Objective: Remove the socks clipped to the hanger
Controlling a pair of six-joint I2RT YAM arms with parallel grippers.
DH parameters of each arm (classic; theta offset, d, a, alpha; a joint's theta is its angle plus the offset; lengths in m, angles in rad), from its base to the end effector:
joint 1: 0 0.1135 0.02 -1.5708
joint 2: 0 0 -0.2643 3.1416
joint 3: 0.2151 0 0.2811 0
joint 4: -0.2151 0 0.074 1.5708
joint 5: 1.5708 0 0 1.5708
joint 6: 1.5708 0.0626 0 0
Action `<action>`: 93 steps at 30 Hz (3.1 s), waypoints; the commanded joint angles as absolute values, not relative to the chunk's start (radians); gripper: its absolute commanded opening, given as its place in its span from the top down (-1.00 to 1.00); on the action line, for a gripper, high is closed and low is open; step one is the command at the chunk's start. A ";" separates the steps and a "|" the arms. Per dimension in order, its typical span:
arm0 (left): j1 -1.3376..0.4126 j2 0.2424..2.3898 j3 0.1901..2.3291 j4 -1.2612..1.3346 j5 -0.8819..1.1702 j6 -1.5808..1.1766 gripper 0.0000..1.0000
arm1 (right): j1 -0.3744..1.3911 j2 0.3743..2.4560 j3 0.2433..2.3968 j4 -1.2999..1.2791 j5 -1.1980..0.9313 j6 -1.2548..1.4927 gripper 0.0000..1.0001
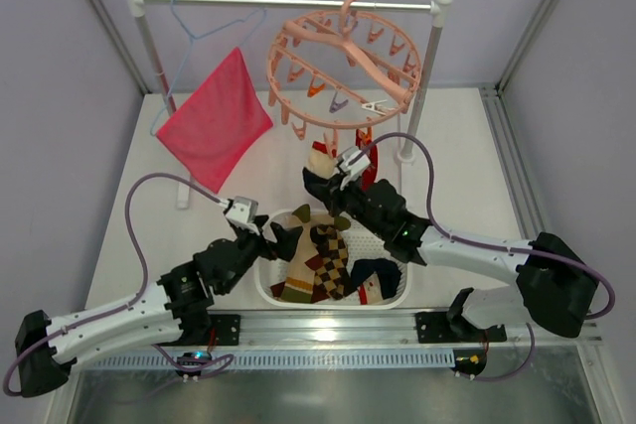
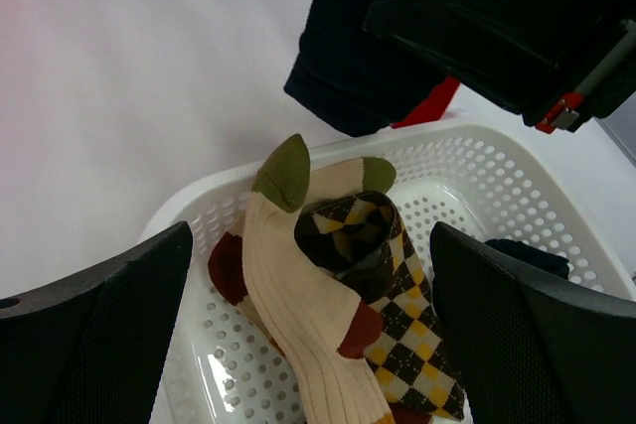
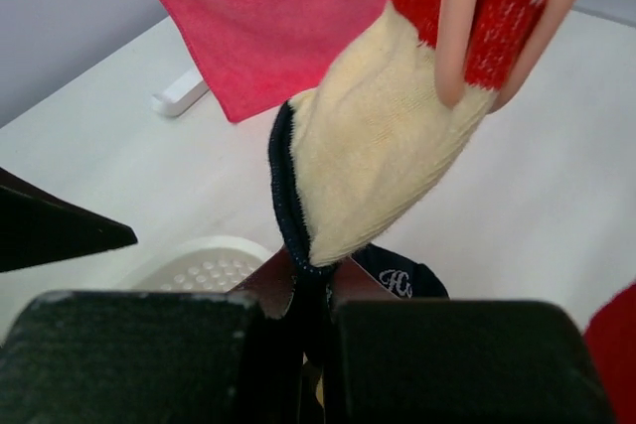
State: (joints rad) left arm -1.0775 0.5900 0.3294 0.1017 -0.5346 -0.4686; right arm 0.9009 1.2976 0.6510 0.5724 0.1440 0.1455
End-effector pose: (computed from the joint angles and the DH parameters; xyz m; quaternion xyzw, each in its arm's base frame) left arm 0.1263 -0.1676 0.2275 0.0566 0.7516 -0.2931 0.5882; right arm 0.2179 0.2606 0.2404 -0.2241 0.6975 0.2934 0.6142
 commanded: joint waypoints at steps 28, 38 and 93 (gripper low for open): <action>-1.095 1.077 0.325 0.821 -0.666 -0.321 -0.99 | 0.977 1.316 0.834 0.531 0.258 0.368 0.92; -1.097 1.222 0.339 0.998 -0.701 -0.259 -0.99 | 0.996 1.295 0.839 0.479 0.261 0.387 0.92; -1.123 1.188 0.301 0.945 -0.807 -0.291 0.99 | 1.006 1.003 0.769 0.167 0.340 0.316 -0.72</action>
State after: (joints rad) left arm -1.1122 1.2488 0.3065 1.0019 -0.7776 -0.2573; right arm 1.0004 1.0691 0.7742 0.2161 0.2836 0.3527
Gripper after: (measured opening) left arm 0.005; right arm 0.858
